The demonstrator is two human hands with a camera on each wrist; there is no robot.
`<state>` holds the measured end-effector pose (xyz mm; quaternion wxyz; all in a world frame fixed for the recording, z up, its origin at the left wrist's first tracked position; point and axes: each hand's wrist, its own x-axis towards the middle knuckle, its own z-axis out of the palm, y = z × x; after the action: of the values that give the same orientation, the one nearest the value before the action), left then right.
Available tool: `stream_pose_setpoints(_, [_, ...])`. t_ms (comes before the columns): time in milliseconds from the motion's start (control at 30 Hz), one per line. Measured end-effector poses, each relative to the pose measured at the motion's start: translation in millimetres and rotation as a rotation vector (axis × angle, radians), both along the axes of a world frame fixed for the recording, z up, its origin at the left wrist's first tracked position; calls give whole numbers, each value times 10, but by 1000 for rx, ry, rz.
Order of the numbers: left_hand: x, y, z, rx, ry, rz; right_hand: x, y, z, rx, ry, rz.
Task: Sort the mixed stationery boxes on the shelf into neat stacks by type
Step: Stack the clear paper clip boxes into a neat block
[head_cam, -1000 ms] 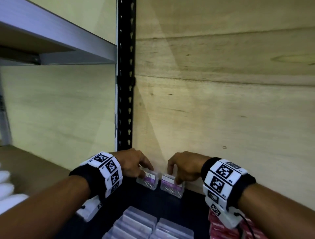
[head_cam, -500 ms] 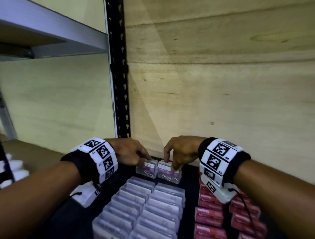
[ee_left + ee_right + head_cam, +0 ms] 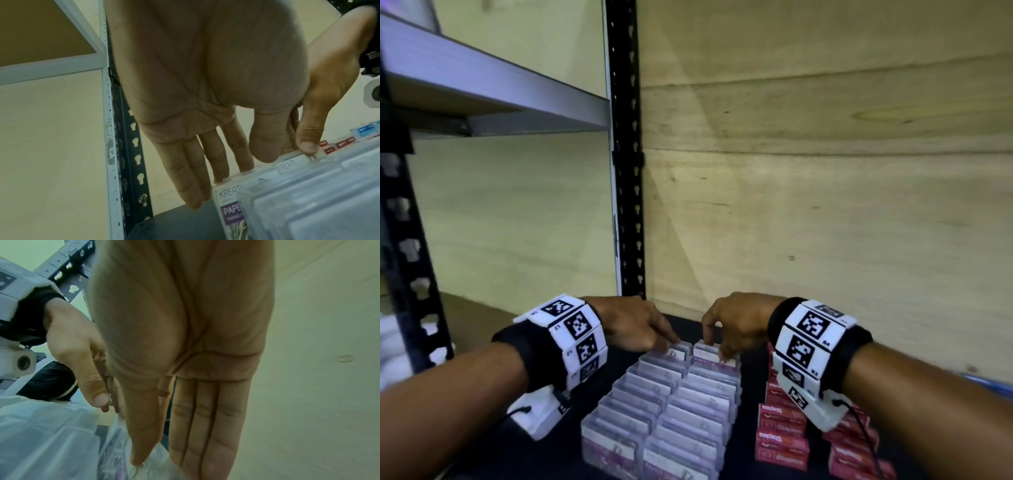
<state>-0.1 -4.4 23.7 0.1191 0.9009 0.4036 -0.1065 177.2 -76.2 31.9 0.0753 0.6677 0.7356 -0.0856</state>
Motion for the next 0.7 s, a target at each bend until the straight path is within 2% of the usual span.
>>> stream_pose_setpoints(700, [-27,-230,16,-15,-9,38,-97,-304,11,-25,0,28])
